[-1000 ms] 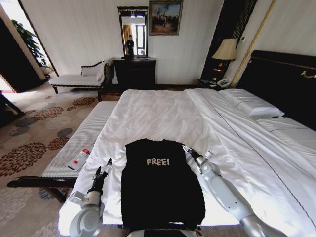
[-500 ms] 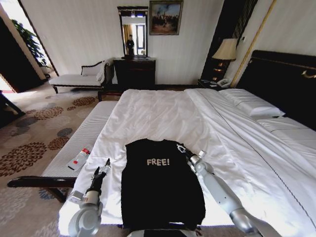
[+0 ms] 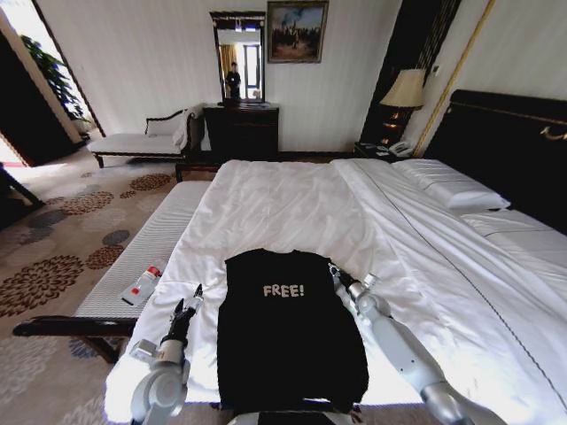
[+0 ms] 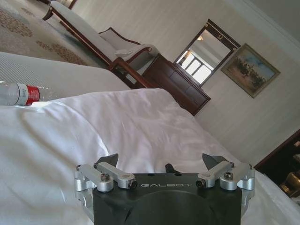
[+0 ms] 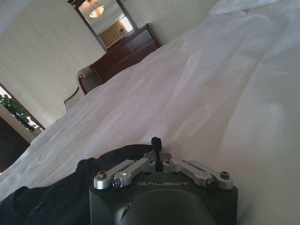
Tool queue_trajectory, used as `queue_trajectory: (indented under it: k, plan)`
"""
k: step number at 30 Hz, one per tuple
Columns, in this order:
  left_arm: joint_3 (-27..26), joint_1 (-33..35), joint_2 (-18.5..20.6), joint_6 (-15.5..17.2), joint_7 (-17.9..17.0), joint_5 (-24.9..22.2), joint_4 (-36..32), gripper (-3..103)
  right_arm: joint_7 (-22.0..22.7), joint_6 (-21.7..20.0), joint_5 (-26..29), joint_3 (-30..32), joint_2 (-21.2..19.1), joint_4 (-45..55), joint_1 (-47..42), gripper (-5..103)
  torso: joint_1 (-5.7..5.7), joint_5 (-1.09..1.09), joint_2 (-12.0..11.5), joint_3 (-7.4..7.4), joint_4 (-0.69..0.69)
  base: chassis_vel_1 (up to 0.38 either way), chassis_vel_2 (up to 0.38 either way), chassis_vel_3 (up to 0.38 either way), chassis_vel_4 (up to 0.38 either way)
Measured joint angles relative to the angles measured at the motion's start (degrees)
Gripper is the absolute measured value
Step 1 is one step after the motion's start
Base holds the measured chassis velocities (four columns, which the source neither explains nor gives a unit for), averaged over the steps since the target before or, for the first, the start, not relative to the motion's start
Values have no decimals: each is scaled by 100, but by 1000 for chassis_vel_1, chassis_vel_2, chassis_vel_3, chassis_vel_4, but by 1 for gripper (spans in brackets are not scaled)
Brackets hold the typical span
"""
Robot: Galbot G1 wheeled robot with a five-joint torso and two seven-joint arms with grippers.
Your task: Fold the clothes on the bed.
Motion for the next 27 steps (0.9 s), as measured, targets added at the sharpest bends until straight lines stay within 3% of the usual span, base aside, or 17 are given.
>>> queue_trajectory:
  k: [1,9,14,18,27]
  plan:
    - [-15,9,11,0,0,1,-3,100,-6,30,-24,0,13,-3,16,2,0,0,0,0,0,0,0,0,0]
    - [-20,-169,83,40,-52,7,32,100,59,181,-2,55,45,77,85,0,0,-1,0,0,2,0,0,0,0]
    - [72,-734,366,236,-270,-29,231,100,180,201,51,109,-87,374,-45,0,0,-2,0,0,0,0,0,0,0]
    - [356,-1594,676,477,-523,-157,861,100,218,221,16,141,-129,625,-242,0,0,0,0,0,-1,0,0,0,0]
    - [995,-3226,765,878,-1005,-510,2456,100,247,249,-54,154,-99,784,-337,0,1,0,-1,0,-1,0,0,0,0]
